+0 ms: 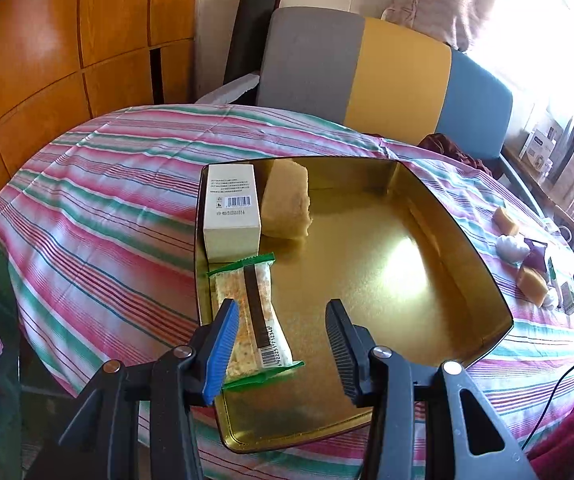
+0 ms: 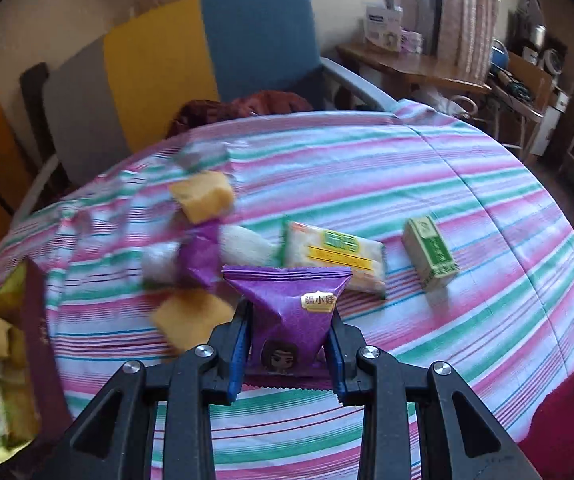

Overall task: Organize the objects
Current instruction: 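Carry the purple snack packet into the gold tray and release it with the right gripper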

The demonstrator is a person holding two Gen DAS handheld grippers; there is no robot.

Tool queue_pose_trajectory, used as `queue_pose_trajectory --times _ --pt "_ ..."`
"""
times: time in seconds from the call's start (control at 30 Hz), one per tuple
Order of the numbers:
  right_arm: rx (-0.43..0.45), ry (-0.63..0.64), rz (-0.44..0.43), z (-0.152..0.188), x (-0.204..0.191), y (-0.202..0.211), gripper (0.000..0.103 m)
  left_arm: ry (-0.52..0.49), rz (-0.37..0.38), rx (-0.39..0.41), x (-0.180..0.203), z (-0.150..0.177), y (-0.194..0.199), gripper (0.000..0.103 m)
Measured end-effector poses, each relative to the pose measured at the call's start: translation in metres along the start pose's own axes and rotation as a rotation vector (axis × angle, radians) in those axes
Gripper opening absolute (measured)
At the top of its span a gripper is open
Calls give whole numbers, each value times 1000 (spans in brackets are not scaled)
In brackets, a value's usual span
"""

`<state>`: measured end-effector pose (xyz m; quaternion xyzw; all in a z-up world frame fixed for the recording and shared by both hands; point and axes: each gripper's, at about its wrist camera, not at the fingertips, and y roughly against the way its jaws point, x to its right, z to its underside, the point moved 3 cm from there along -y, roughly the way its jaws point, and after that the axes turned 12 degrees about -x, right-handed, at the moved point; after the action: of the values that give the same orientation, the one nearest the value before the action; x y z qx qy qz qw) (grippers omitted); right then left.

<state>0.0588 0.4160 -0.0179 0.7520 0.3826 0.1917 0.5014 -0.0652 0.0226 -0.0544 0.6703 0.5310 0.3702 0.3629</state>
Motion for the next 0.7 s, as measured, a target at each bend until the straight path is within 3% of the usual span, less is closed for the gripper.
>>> queue_pose_trajectory --times 0.33,0.5,0.7 --pt "37 277 -232 17 -150 48 33 42 10 -11 -18 4 -3 45" --pt "-26 433 -363 44 -240 48 33 91 3 8 -38 3 5 45" --pt "-167 595 -430 84 -336 10 33 153 -11 28 -66 3 14 45"
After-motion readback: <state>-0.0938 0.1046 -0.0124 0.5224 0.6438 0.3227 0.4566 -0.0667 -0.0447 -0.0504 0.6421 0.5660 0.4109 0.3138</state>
